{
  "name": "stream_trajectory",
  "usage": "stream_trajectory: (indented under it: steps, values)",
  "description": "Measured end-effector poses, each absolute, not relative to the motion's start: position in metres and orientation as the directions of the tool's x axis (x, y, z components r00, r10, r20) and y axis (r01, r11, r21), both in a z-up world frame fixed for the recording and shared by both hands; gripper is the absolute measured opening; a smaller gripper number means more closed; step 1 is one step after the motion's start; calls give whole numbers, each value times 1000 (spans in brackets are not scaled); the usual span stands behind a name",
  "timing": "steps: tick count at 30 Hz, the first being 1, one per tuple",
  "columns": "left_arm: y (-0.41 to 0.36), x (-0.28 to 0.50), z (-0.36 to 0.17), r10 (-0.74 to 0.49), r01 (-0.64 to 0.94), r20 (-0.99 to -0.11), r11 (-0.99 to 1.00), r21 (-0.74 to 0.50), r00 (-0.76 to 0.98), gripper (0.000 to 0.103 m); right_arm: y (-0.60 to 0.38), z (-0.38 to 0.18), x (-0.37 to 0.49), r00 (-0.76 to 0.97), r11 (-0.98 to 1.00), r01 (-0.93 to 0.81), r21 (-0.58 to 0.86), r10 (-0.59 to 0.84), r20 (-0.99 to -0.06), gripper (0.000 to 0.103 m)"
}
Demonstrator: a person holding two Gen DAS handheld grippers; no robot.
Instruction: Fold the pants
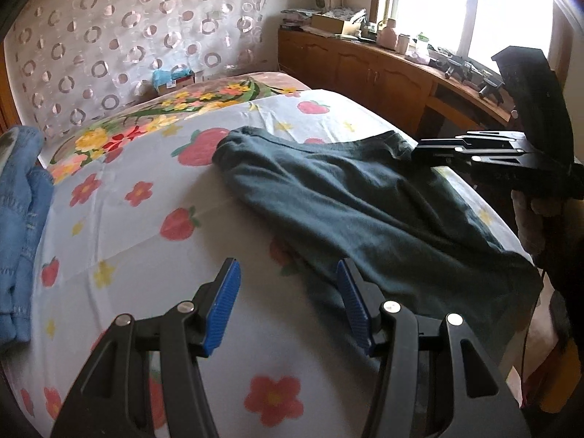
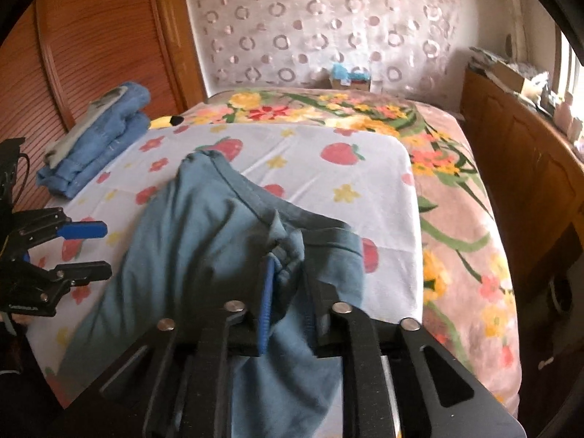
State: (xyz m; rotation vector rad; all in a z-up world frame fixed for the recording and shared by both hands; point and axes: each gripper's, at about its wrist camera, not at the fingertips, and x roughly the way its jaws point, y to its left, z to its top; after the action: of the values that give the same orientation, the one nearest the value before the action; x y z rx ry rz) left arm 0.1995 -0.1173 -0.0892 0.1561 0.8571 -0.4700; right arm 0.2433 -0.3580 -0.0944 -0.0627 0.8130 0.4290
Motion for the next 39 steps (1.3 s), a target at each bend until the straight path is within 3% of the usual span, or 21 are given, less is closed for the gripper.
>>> stream_trajectory:
  steps: [6, 15, 16, 18, 20, 28, 34, 37, 39]
  values:
    - [-130, 213, -93, -331, 463, -767, 885, -50, 550, 54, -373, -102, 257, 573, 904, -385, 187, 393, -719, 34]
    - [-132, 218, -105, -341, 469, -778, 881, -67, 527, 54, -374, -108, 259, 565, 906, -386, 171, 379, -733, 33]
    - [-131, 218, -106, -344, 471, -776, 879, -69, 529, 55, -374, -108, 259, 565, 906, -388, 168, 378, -733, 33]
    - [-130, 217, -107, -349, 475, -770, 877, -69, 534, 55, -370, -109, 260, 565, 905, -395, 158, 375, -735, 14]
    - [-129, 217, -106, -352, 475, -769, 877, -72, 533, 55, -369, -106, 258, 578, 901, -407, 150, 381, -722, 5]
    - [-129, 216, -106, -349, 475, -770, 878, -68, 535, 56, -380, -77, 259, 676, 926, -370, 79, 327, -660, 3]
    - [-127, 217, -106, -350, 475, -770, 877, -69, 534, 56, -383, -86, 275, 648, 934, -351, 63, 290, -704, 3]
    - [-128, 217, -106, -350, 475, -770, 877, -69, 534, 56, -385, -94, 273, 637, 938, -337, 75, 286, -716, 17]
    - [-128, 217, -106, -350, 475, -770, 877, -69, 534, 56, -388, -100, 274, 626, 943, -323, 83, 278, -729, 32]
